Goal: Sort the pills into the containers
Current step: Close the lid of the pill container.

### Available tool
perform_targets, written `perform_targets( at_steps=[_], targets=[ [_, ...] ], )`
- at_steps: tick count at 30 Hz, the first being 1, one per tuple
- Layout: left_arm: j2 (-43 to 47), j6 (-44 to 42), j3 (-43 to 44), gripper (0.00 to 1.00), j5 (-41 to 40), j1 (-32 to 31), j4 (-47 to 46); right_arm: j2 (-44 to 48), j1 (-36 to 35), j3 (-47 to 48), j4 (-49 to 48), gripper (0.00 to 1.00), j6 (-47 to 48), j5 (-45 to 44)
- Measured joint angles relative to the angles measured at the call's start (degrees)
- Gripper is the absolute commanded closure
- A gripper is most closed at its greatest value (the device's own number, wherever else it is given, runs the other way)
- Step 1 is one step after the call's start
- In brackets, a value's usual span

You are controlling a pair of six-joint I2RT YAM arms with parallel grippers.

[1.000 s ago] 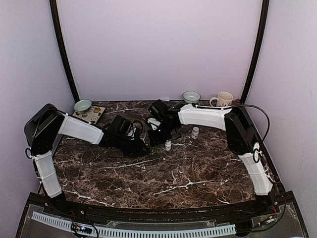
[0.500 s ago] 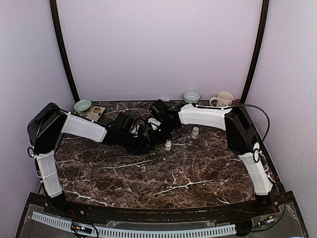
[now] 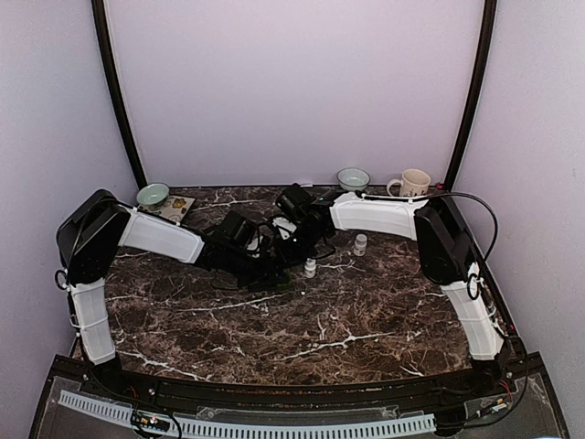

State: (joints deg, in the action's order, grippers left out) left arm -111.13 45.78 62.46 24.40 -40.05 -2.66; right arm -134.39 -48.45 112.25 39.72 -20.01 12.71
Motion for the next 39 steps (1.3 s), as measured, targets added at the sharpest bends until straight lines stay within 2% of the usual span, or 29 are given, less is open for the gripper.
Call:
perform_targets(
  at_steps=[15,39],
  targets=[
    [-0.83,0.11,3.30,0.51,-3.37,-1.49,4.28,0.02,0.48,-0.85,-1.57,0.94,0.04,1.46],
    [-1.60,0.13,6.71,0.57,-9.70,-3.67,10.36,0.90,0.61,-2.47,-2.51,0.94,0.44,1.70]
  ],
)
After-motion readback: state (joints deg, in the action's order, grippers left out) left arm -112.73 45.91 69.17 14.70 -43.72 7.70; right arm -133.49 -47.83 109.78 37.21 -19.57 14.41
